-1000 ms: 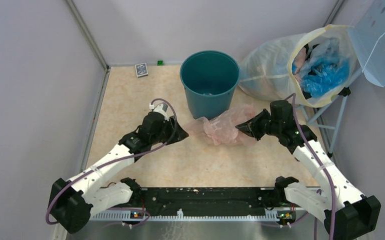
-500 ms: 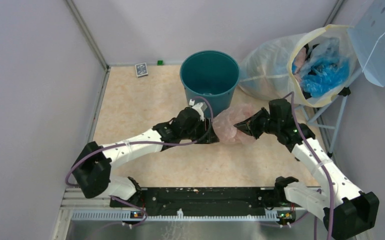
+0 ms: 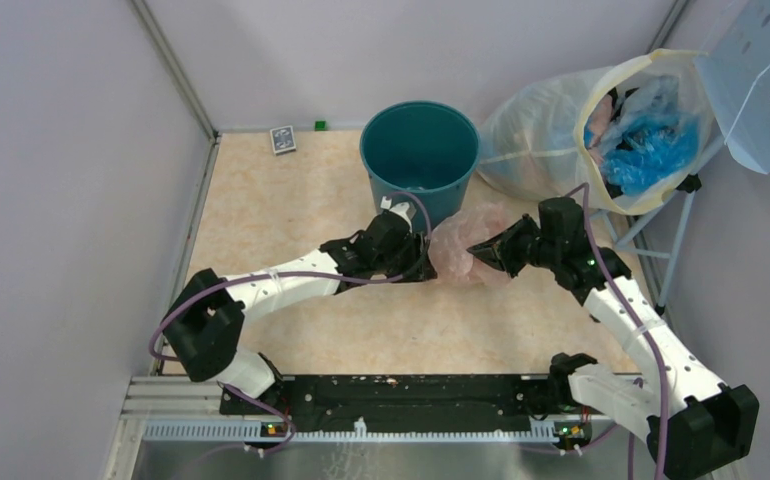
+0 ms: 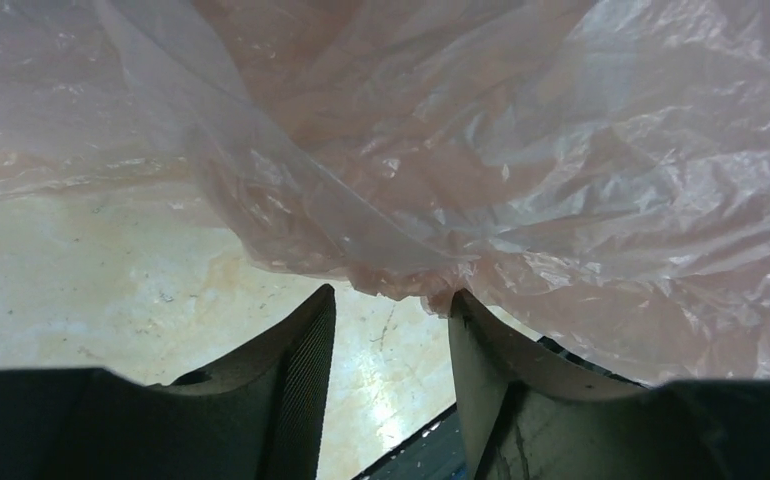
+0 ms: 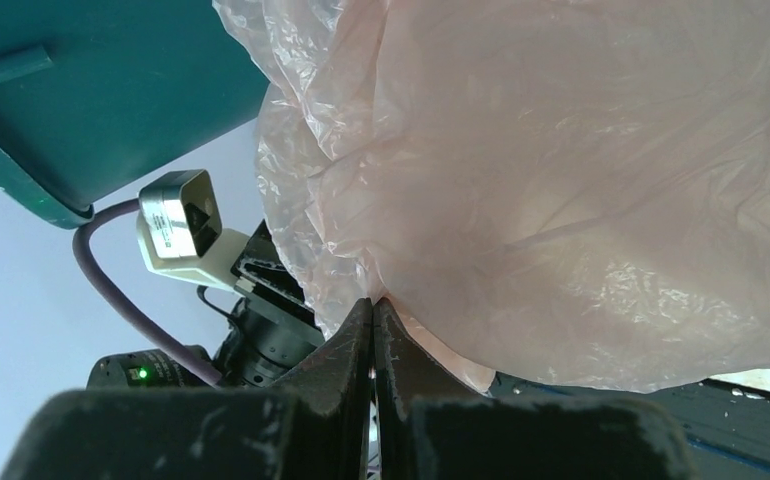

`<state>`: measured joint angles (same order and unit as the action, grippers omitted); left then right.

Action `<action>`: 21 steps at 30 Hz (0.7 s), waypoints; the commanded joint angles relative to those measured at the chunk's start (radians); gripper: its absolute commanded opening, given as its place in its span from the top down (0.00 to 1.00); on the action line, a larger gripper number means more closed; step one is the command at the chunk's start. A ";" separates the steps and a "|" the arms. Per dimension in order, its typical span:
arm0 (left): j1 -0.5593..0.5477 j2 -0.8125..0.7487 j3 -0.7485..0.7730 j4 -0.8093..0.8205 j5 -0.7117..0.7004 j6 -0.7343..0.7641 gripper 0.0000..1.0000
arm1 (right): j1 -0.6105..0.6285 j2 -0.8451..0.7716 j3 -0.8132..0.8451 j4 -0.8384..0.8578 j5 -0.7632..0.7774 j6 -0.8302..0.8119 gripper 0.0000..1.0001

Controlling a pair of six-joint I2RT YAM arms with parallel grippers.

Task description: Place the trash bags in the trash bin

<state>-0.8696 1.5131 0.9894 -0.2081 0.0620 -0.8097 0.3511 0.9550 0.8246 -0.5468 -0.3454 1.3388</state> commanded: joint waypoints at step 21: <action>0.035 -0.026 0.023 -0.090 -0.195 -0.091 1.00 | -0.010 -0.051 0.033 -0.066 0.028 0.008 1.00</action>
<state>-0.8627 1.5146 0.9730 -0.1493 -0.0238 -0.9112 0.3508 0.9325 0.8246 -0.5491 -0.3626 1.3731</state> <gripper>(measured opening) 0.017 0.004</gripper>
